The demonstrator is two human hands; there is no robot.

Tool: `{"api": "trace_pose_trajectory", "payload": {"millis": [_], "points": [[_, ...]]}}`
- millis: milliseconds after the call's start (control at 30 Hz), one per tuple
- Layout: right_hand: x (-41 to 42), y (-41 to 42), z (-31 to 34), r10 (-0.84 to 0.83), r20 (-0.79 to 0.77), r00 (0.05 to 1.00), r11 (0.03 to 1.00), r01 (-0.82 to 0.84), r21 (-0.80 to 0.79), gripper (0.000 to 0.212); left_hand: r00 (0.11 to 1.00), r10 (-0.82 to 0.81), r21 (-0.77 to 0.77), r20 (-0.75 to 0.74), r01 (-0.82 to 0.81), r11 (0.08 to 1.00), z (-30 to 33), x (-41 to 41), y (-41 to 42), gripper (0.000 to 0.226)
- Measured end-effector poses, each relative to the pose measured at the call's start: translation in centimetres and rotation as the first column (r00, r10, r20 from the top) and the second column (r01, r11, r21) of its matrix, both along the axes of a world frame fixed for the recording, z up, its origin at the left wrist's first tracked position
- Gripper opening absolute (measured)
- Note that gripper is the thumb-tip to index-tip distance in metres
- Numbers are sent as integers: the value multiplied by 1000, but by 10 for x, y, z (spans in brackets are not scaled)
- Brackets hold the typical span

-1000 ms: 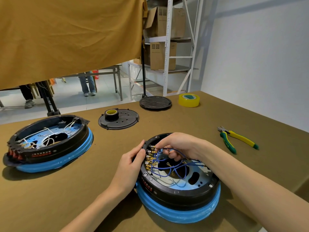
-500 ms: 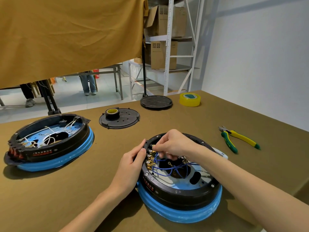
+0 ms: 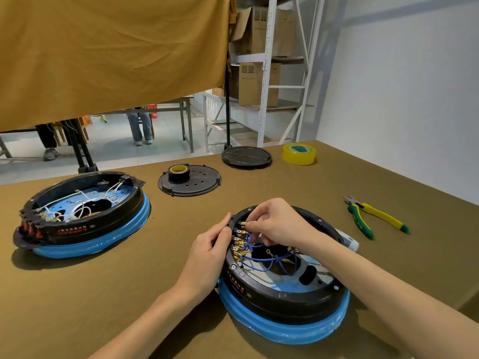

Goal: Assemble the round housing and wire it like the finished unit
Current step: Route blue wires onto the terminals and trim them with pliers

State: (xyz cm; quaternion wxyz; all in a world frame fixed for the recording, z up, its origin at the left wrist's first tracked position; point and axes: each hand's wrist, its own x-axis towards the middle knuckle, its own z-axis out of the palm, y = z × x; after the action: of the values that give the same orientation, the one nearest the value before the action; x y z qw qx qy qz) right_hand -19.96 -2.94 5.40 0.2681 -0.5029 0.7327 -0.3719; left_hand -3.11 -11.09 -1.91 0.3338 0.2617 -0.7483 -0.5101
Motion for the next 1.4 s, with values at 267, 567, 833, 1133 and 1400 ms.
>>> {"api": "trace_pose_trajectory", "payload": {"millis": [267,567,833,1133,1400], "points": [[2,-4,-2,21,20,1000,1000,-21,-22,9,998,10,-90,58,-5,996,2,4,-1,44],[4,8,-1,66,-150,986,994,-79,-78,18,1000,-4,15,-20,4,1000,0,1,5,47],[1,9,-4,97,-262,960,991,-118,-64,9,1000,21,-25,3,-21,999,-1,0,3,44],[-7,12,-2,191,-186,964,979,-200,-28,10,1000,11,-16,-3,-11,1000,-4,0,1,43],[-6,13,0,210,-157,965,976,-216,-24,11,999,1,-54,49,1,999,-1,2,-1,45]]}}
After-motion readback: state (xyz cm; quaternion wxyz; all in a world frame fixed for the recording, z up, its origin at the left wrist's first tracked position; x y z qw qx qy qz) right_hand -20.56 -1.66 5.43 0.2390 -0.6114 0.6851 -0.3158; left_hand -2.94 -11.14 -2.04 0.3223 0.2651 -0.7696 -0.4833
